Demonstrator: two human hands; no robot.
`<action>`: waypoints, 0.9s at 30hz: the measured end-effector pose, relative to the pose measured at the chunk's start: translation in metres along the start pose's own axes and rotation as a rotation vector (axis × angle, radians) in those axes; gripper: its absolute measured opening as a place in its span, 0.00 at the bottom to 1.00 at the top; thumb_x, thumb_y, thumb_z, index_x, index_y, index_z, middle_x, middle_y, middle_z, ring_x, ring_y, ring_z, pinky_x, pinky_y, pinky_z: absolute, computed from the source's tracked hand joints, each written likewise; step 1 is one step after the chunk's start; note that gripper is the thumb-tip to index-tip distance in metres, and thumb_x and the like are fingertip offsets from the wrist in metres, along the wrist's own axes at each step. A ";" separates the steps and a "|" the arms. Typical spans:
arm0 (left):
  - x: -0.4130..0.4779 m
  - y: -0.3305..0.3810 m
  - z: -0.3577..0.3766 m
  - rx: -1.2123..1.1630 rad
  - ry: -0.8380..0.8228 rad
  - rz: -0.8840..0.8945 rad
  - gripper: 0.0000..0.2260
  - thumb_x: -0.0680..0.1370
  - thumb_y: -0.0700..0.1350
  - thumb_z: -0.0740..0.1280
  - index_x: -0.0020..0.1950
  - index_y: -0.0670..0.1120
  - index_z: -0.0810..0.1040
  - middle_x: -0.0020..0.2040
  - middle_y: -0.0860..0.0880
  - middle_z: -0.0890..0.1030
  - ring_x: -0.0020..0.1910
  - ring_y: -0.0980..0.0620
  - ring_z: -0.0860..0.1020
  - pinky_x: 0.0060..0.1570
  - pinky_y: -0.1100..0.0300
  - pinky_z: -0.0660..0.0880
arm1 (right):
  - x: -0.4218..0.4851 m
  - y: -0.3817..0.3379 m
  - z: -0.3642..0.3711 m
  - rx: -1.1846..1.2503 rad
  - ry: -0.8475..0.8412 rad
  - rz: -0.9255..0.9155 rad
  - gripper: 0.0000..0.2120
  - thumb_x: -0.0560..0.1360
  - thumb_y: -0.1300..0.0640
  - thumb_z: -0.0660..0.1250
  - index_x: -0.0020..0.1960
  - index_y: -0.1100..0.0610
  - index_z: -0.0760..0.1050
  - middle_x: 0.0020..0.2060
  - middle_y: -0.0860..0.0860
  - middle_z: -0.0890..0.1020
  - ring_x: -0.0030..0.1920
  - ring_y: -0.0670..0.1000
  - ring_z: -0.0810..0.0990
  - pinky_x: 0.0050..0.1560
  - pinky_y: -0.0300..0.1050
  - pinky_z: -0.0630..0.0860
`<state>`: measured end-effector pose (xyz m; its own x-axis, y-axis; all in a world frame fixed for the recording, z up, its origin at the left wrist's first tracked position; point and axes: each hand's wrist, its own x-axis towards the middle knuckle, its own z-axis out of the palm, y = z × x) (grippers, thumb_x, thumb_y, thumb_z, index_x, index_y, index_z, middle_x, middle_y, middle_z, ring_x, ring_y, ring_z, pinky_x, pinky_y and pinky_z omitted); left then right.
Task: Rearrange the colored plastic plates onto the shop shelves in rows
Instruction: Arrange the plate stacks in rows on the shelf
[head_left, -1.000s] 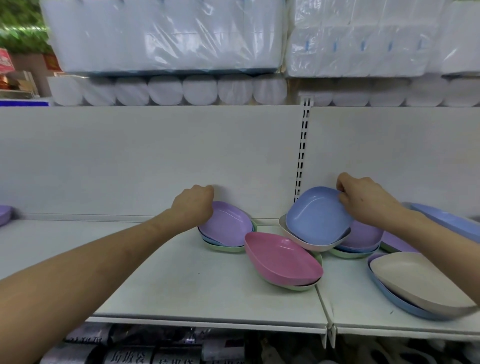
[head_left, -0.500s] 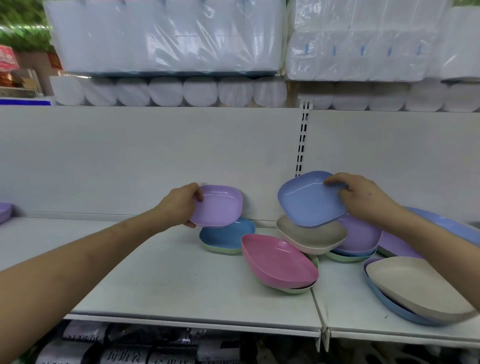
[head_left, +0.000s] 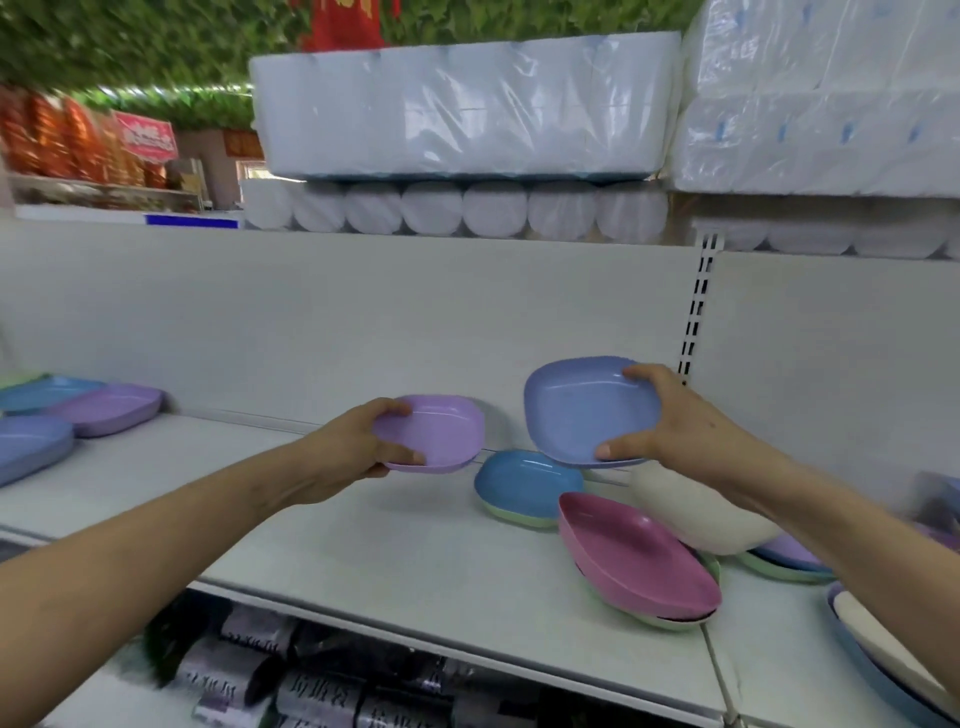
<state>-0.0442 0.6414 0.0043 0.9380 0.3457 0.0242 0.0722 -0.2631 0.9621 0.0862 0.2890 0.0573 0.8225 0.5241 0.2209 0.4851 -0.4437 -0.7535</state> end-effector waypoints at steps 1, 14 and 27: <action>-0.006 -0.001 -0.012 0.002 0.010 0.003 0.29 0.69 0.39 0.81 0.66 0.56 0.77 0.67 0.49 0.71 0.53 0.49 0.77 0.43 0.61 0.78 | 0.002 -0.009 0.009 -0.005 -0.011 -0.010 0.46 0.66 0.52 0.83 0.76 0.43 0.62 0.65 0.46 0.69 0.62 0.51 0.73 0.49 0.43 0.72; -0.130 -0.048 -0.251 0.187 0.281 0.009 0.33 0.70 0.47 0.81 0.71 0.61 0.71 0.67 0.54 0.71 0.59 0.49 0.77 0.46 0.60 0.77 | 0.038 -0.191 0.220 -0.032 -0.265 -0.183 0.44 0.68 0.48 0.82 0.74 0.42 0.59 0.64 0.46 0.70 0.54 0.44 0.75 0.43 0.41 0.72; -0.330 -0.133 -0.513 0.252 0.566 -0.139 0.39 0.66 0.46 0.83 0.73 0.61 0.71 0.71 0.54 0.69 0.63 0.51 0.77 0.61 0.53 0.78 | 0.031 -0.377 0.501 0.062 -0.499 -0.302 0.41 0.71 0.47 0.80 0.74 0.44 0.59 0.62 0.49 0.71 0.45 0.46 0.71 0.37 0.41 0.68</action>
<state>-0.5376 1.0240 0.0074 0.5947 0.7964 0.1100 0.3225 -0.3616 0.8748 -0.2199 0.8373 0.0379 0.4041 0.9062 0.1250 0.6459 -0.1859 -0.7404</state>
